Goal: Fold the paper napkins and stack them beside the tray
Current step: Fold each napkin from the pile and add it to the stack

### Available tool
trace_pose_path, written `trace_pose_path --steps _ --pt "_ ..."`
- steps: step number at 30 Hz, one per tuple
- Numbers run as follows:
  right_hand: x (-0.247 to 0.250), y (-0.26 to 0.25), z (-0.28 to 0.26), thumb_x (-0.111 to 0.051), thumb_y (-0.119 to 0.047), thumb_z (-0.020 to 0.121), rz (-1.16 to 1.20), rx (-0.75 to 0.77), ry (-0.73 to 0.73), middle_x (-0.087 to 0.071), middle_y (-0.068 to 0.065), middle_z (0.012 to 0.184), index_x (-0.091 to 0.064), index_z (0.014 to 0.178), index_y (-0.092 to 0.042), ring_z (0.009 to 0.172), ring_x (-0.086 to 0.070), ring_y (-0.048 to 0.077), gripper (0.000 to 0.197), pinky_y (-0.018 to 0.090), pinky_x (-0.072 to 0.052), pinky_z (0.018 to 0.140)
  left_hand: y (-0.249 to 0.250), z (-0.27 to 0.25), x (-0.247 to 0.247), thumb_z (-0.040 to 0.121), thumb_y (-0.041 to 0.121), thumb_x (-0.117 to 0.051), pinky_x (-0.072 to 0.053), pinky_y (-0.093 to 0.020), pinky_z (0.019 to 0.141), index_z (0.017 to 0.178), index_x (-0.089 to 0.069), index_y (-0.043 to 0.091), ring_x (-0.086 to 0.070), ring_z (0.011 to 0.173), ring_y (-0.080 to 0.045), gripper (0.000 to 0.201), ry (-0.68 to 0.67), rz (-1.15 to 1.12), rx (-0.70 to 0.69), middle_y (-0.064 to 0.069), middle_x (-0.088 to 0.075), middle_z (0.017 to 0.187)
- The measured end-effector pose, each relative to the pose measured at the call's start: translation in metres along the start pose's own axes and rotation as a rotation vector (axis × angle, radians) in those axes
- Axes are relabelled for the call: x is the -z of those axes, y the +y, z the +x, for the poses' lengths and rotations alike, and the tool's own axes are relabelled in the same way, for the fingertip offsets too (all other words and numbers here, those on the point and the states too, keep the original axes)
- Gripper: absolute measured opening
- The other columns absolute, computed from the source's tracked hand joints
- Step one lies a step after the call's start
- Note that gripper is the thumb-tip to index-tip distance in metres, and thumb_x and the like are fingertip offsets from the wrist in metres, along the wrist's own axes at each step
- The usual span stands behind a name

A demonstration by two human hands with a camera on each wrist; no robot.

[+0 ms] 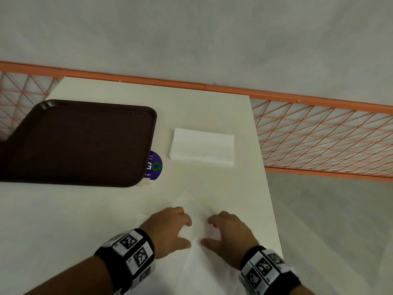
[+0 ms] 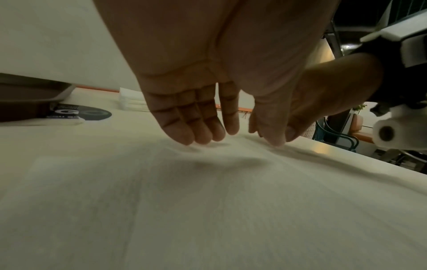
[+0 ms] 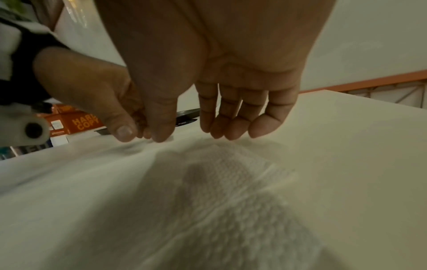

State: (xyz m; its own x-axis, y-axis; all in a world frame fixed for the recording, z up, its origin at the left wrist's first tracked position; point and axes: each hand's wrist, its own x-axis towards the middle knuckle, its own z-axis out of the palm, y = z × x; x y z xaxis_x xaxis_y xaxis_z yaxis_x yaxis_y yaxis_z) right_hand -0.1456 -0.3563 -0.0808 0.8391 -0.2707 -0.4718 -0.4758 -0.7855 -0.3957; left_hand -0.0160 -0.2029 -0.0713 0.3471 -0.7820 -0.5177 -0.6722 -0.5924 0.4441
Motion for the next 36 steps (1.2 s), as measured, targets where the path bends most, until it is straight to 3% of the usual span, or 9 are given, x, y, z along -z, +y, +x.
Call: trace_pose_path --steps 5,16,19,22,24,26,28,31,36 --pt "-0.005 -0.011 0.003 -0.063 -0.054 0.081 -0.136 -0.022 -0.032 -0.054 -0.005 0.120 -0.050 0.123 -0.027 0.111 -0.049 0.020 0.051 0.036 -0.041 0.095 0.011 -0.014 -0.017 0.084 0.048 -0.064 -0.040 -0.031 0.102 0.137 -0.043 0.026 -0.041 0.123 -0.011 0.061 -0.003 0.008 0.035 0.009 -0.041 0.133" --pt "-0.002 -0.024 -0.019 -0.047 -0.032 0.096 -0.177 0.139 0.110 -0.061 -0.005 0.109 -0.059 0.106 -0.026 0.103 -0.053 0.019 0.017 0.031 -0.036 0.087 0.015 -0.024 -0.023 0.088 0.046 -0.060 -0.036 -0.030 0.107 0.146 -0.026 0.030 -0.033 0.134 -0.010 0.069 0.196 -0.049 0.049 0.011 -0.025 0.150" --pt "0.002 -0.027 -0.028 -0.050 -0.028 0.096 -0.101 0.272 0.030 -0.064 -0.007 0.111 -0.066 0.107 -0.028 0.103 -0.056 0.015 0.020 0.029 -0.043 0.090 0.011 -0.027 -0.016 0.090 0.045 -0.058 -0.024 -0.029 0.114 0.140 -0.041 0.032 -0.023 0.140 -0.009 0.054 0.209 0.049 -0.071 0.012 -0.025 0.152" --pt "0.013 -0.025 -0.030 -0.061 -0.020 0.089 0.265 0.305 0.064 -0.071 -0.008 0.096 -0.072 0.094 -0.026 0.089 -0.063 0.008 0.014 0.022 -0.048 0.083 0.008 -0.030 -0.005 0.094 0.043 -0.052 -0.028 -0.029 0.110 0.119 -0.064 0.024 -0.045 0.123 -0.008 0.033 0.148 0.086 -0.162 0.008 -0.055 0.130" --pt "0.022 -0.018 -0.030 -0.071 -0.017 0.084 0.562 0.216 0.158 -0.072 -0.007 0.087 -0.068 0.090 -0.029 0.081 -0.066 0.006 0.013 0.020 -0.050 0.078 0.004 -0.032 0.001 0.095 0.043 -0.050 -0.031 -0.030 0.107 0.111 -0.066 0.019 -0.052 0.111 -0.011 0.033 0.151 0.066 -0.129 0.006 -0.063 0.116" --pt "0.029 -0.009 -0.031 -0.076 -0.020 0.081 0.758 0.079 0.112 -0.074 -0.004 0.088 -0.065 0.098 -0.028 0.079 -0.069 0.009 0.022 0.023 -0.054 0.074 -0.002 -0.034 0.006 0.094 0.045 -0.051 -0.041 -0.033 0.096 0.097 -0.066 0.013 -0.057 0.097 -0.015 0.036 0.185 -0.064 -0.072 0.002 -0.065 0.099" --pt "0.028 -0.001 -0.034 -0.077 -0.027 0.081 0.804 -0.018 -0.029 -0.075 -0.003 0.094 -0.067 0.103 -0.023 0.084 -0.072 0.011 0.025 0.029 -0.058 0.079 -0.008 -0.035 0.011 0.091 0.046 -0.055 -0.046 -0.035 0.079 0.078 -0.057 0.008 -0.056 0.074 -0.015 0.041 0.226 -0.257 -0.024 -0.003 -0.058 0.077" --pt "0.019 0.006 -0.040 -0.078 -0.040 0.076 0.772 -0.091 -0.147 -0.076 -0.004 0.095 -0.072 0.099 -0.018 0.087 -0.072 0.015 0.032 0.037 -0.057 0.086 -0.013 -0.036 0.022 0.092 0.042 -0.057 -0.041 -0.030 0.063 0.066 -0.046 0.008 -0.042 0.060 -0.012 0.044 0.269 -0.397 0.066 -0.002 -0.042 0.065" --pt "0.006 0.008 -0.043 -0.083 -0.037 0.063 1.100 -0.190 -0.131 -0.072 0.020 0.095 -0.074 0.091 -0.003 0.081 -0.066 0.031 0.045 0.046 -0.053 0.077 -0.015 -0.035 0.034 0.093 0.040 -0.055 -0.035 -0.031 0.062 0.061 -0.040 0.014 -0.039 0.058 -0.013 0.044 0.375 -0.668 0.180 0.000 -0.037 0.059"
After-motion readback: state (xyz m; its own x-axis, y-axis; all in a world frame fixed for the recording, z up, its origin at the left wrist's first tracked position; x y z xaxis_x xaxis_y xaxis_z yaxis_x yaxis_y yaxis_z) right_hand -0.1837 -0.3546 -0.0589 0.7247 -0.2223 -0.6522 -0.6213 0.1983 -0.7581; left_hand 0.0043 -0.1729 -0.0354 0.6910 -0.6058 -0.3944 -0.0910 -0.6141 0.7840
